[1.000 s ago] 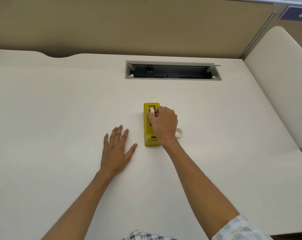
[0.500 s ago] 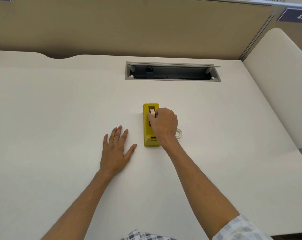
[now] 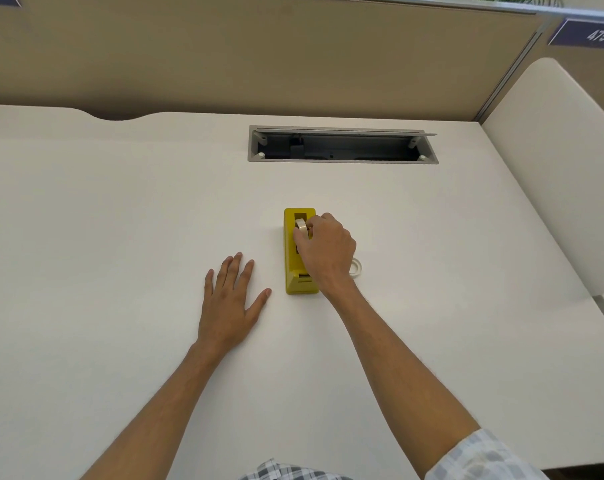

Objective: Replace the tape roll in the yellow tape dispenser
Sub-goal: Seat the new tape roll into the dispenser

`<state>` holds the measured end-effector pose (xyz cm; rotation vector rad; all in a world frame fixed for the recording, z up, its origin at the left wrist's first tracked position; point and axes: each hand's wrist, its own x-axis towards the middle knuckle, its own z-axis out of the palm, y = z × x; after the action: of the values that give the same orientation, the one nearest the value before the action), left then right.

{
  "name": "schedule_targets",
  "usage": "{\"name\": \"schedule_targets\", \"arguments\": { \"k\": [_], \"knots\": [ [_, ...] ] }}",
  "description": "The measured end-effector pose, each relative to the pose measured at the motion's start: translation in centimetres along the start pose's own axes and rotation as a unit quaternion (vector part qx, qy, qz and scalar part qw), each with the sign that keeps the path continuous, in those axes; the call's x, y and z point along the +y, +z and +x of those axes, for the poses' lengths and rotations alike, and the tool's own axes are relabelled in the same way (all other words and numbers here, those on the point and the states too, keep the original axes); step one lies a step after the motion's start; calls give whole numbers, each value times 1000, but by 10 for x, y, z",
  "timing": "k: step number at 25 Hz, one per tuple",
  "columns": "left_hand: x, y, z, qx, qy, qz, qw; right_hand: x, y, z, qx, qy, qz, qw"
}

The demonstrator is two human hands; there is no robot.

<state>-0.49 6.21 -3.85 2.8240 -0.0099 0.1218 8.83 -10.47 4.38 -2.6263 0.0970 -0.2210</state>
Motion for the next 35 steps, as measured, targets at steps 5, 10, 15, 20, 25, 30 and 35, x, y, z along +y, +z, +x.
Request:
{"name": "schedule_targets", "arguments": {
  "k": [5, 10, 15, 20, 25, 30, 35],
  "knots": [
    [0, 1, 0, 0, 0, -2, 1000, 5, -1, -2, 7, -4, 10, 1000],
    [1, 0, 2, 3, -7, -25, 1000, 15, -8, -2, -14, -41, 71, 997],
    [7, 0, 6, 11, -35, -48, 998, 20, -11, 2, -55, -57, 99, 992],
    [9, 1, 6, 15, -39, -53, 998, 21, -11, 4, -59, -73, 94, 991],
    [9, 0, 6, 14, -37, -51, 998, 23, -10, 7, -95, -102, 53, 989],
    [8, 0, 6, 13, -36, -52, 998, 24, -10, 6, -104, -97, 70, 987],
    [10, -2, 8, 10, -45, -65, 997, 27, -12, 5, -89, -85, 103, 987]
  ]
}}
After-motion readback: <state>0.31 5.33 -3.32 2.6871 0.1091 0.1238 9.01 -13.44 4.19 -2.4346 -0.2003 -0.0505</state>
